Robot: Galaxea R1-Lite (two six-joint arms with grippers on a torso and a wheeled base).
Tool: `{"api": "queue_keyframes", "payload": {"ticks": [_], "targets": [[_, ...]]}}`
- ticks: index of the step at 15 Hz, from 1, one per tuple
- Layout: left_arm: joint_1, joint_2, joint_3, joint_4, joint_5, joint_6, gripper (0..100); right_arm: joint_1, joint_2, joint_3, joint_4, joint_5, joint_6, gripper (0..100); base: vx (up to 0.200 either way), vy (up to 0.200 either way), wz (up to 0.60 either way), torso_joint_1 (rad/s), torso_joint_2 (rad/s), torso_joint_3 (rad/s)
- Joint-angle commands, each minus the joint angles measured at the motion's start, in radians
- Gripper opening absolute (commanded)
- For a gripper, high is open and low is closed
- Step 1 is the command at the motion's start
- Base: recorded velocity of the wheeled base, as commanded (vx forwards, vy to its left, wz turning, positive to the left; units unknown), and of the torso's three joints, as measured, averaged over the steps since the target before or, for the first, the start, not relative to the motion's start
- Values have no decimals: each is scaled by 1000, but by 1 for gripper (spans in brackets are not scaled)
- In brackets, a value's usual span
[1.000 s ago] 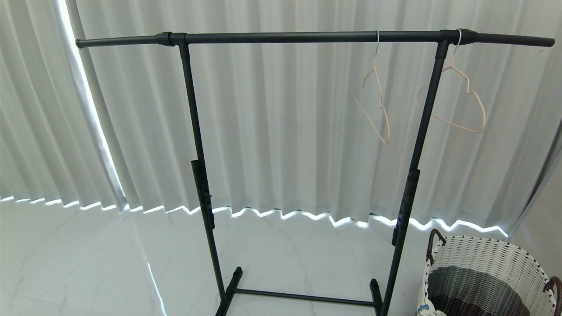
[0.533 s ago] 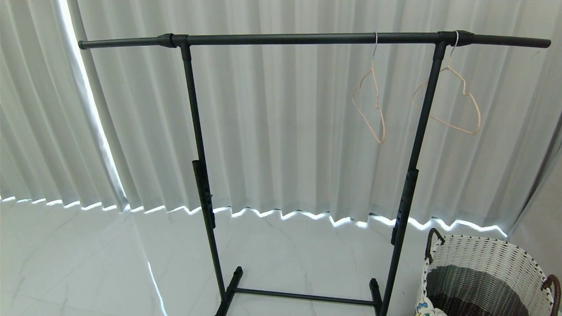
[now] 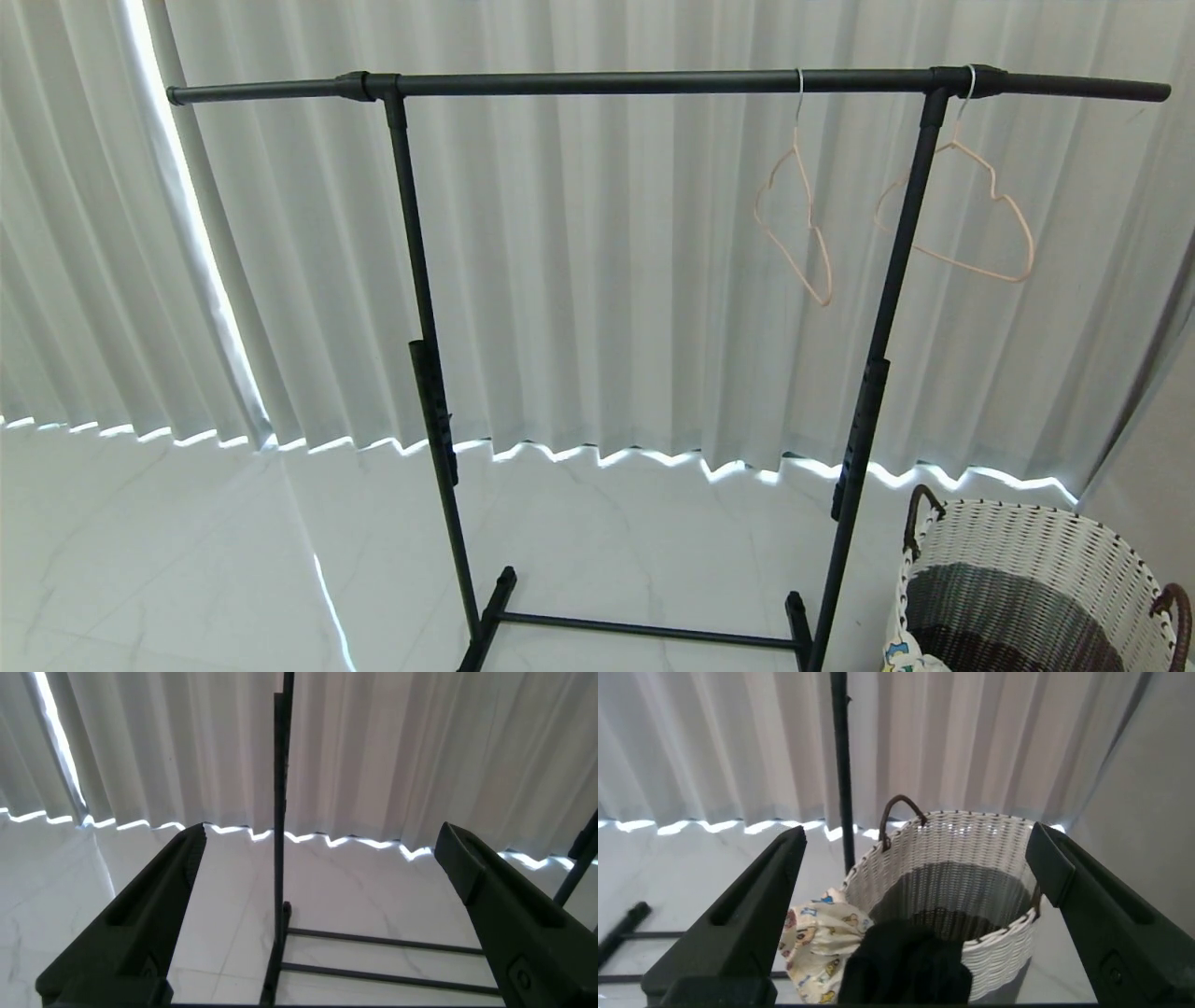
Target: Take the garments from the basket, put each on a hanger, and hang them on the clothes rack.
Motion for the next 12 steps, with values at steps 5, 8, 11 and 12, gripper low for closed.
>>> {"api": "queue_keyframes", "payload": {"ticks": [5,8,11,12], "targets": [[1,1,1,0,2,-7,100,2,8,-54,-10,35,23,100,0,0,0,0,0,0],[1,1,1,0,2,-8,100,52,118,-182,61,74,32,100,0,0,0,0,0,0],[1,1,1,0,2,-10,100,75,333,-215,176,63,-60,100,0,0,0,0,0,0],[1,1,1,0,2,-10,100,74,434,-224,179,61,-83,100,0,0,0,0,0,0]]}}
